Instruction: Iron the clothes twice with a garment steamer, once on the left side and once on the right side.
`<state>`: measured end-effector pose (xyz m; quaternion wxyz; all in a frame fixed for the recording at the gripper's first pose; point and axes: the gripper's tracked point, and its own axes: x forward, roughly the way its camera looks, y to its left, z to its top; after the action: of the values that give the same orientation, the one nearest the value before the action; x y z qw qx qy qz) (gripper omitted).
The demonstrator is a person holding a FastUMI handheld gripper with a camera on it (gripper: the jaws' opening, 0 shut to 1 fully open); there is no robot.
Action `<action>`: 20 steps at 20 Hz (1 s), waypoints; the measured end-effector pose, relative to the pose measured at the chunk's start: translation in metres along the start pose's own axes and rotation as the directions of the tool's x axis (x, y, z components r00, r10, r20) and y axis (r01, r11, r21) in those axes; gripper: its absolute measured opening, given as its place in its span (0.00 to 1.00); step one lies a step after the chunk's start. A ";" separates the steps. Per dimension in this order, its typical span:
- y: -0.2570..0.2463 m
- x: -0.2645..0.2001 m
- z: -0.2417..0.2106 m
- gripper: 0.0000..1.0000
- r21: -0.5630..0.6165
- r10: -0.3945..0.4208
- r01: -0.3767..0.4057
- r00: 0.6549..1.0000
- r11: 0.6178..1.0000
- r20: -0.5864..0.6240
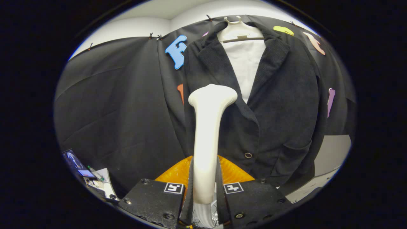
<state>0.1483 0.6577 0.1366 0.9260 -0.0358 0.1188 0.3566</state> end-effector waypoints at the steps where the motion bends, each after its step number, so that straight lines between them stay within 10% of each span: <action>1: 0.000 0.001 -0.004 0.33 0.004 0.001 -0.001 1.000 1.000 -0.008; 20: -0.020 0.009 -0.080 0.33 0.032 -0.024 0.028 0.992 0.999 -0.124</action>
<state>0.1530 0.6367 0.0566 0.9219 -0.0437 0.1813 0.3395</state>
